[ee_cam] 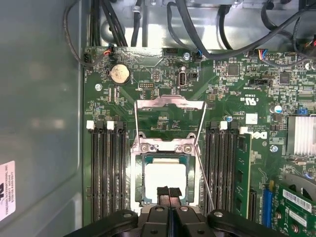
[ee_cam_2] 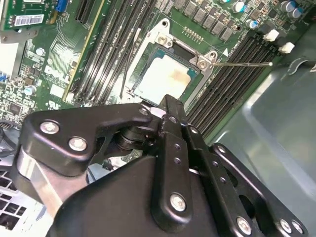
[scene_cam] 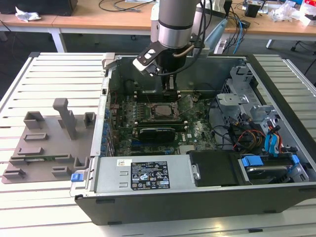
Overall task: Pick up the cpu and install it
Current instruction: 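Place the cpu into insertion slot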
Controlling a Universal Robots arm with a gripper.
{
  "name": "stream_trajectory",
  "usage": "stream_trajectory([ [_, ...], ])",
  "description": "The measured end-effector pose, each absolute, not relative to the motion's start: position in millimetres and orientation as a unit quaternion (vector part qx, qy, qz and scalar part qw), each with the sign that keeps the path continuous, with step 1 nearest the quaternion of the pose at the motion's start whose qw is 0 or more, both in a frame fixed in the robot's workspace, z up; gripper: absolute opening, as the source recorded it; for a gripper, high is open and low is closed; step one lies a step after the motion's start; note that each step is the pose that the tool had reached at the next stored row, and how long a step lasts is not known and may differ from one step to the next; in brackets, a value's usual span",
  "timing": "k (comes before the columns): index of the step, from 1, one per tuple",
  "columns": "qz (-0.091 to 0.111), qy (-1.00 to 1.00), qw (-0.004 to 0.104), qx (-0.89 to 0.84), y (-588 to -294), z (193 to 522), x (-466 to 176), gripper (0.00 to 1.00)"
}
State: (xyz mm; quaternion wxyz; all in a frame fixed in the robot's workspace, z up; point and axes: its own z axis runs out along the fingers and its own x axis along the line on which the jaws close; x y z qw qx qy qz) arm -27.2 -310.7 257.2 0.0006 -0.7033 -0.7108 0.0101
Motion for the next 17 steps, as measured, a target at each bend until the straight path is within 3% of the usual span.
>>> stream_trajectory([
  [11, 0.010, -0.711, 0.001, -0.703, -311, 290, -27, 0.11],
  [17, 0.010, -0.711, 0.001, -0.703, -311, 292, -27, 0.11],
])
